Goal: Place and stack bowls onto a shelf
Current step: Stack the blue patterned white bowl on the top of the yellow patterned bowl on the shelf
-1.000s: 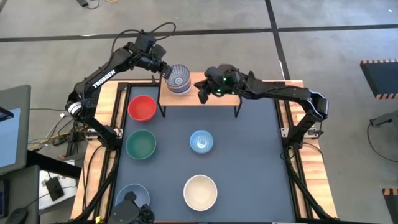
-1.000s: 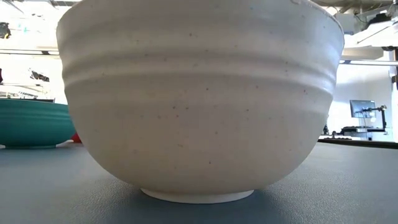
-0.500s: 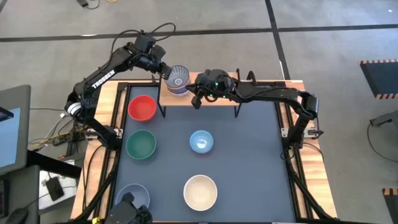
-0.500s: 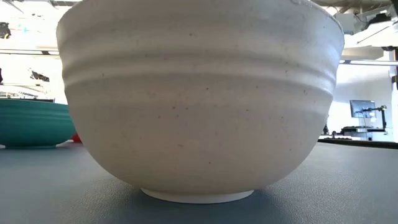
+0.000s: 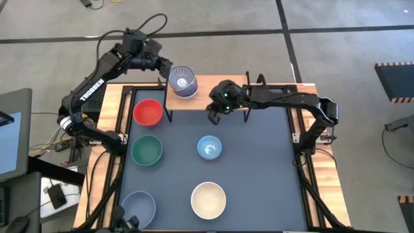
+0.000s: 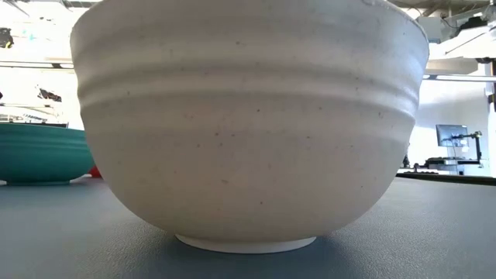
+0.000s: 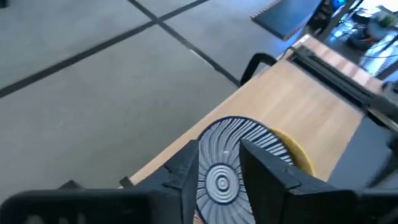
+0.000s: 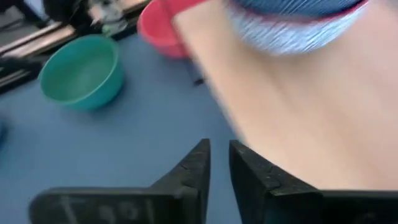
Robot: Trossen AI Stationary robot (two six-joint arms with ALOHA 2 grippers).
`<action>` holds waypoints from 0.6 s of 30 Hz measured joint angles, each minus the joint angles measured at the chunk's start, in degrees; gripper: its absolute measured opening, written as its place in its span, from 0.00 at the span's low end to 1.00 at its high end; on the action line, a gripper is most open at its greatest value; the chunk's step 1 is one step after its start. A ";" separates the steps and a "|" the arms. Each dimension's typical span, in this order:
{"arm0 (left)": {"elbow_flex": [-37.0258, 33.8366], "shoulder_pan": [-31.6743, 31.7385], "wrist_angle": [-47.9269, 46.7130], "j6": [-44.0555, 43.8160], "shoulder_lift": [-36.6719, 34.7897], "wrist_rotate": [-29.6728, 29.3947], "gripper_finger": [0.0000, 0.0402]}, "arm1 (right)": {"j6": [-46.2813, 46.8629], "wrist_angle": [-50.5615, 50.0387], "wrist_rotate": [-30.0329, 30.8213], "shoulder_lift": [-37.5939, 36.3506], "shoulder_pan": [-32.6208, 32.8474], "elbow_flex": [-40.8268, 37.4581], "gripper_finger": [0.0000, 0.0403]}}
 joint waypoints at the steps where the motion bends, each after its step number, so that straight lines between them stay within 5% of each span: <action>1: 0.00 0.02 -0.41 -0.01 0.08 -0.52 0.27 | 0.12 0.03 -0.26 0.25 0.40 0.00 0.26; 9: 0.02 -3.95 -0.33 -0.38 3.13 -2.68 0.29 | 3.34 -2.02 1.12 2.31 3.35 -0.04 0.44; 18: -0.04 -11.07 -0.08 -0.31 6.08 -3.58 0.29 | 5.54 -10.38 -1.85 9.10 6.93 -0.02 0.46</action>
